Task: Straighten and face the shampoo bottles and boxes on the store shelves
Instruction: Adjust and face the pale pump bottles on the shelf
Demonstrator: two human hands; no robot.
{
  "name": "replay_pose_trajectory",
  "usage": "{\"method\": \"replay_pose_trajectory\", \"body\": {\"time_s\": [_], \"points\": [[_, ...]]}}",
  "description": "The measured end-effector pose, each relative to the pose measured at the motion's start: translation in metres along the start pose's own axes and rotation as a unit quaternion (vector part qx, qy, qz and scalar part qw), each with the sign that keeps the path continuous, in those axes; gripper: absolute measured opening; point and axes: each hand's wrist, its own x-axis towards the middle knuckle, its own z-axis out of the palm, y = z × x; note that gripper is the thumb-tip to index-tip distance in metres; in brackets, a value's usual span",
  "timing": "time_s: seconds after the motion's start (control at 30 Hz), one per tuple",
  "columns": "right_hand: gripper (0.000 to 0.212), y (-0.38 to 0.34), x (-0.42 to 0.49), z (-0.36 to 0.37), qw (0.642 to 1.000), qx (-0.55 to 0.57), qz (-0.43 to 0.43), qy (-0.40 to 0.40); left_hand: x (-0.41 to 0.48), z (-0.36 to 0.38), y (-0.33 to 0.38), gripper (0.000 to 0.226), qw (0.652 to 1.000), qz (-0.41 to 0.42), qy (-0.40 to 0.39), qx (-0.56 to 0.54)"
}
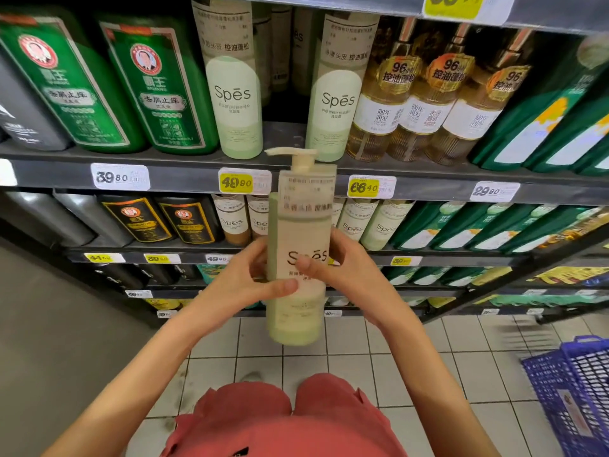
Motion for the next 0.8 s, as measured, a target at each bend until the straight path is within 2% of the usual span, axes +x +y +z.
{"method": "replay_pose_trajectory", "body": {"time_s": [0.07,0.1,0.2,0.23,0.3,0.37,0.47,0.53,0.6,0.7,0.8], "points": [[0.053,-0.003,0.001,0.002,0.996,-0.017,0.077,-0.032,-0.008,0.005,-0.002,0.091,0.995,-0.072,-0.029,-0.064],[0.060,-0.004,0.001,0.003,0.992,-0.019,0.122,-0.042,-0.011,0.008,-0.002,0.091,0.988,-0.106,-0.046,-0.098],[0.060,-0.005,0.001,0.010,0.974,0.005,0.220,-0.050,-0.016,0.012,0.002,0.052,0.965,-0.172,-0.079,-0.181],[0.060,-0.003,0.001,0.011,0.971,0.009,0.236,-0.046,-0.016,0.014,0.002,0.046,0.959,-0.185,-0.075,-0.200],[0.063,-0.003,0.001,0.013,0.969,0.004,0.245,-0.038,-0.017,0.015,0.000,0.046,0.951,-0.202,-0.057,-0.226],[0.060,-0.003,-0.001,0.013,0.972,0.007,0.231,-0.033,-0.019,0.017,0.003,0.045,0.951,-0.195,-0.051,-0.235],[0.053,-0.004,-0.007,0.017,0.981,0.056,0.187,-0.022,-0.018,0.017,0.008,0.057,0.976,-0.163,-0.002,-0.148],[0.062,-0.003,-0.010,0.025,0.977,0.139,0.161,-0.010,-0.016,0.016,0.011,0.065,0.986,-0.134,0.067,-0.077],[0.068,-0.001,-0.011,0.031,0.973,0.196,0.124,-0.006,-0.014,0.014,0.014,0.065,0.989,-0.108,0.093,-0.044],[0.062,-0.005,-0.003,0.027,0.982,0.173,0.070,-0.006,-0.011,0.011,0.020,0.062,0.993,-0.068,0.092,-0.034],[0.057,-0.017,0.014,0.017,0.991,0.132,0.018,-0.018,0.001,0.010,0.034,0.065,0.991,-0.006,0.130,-0.016]]}}
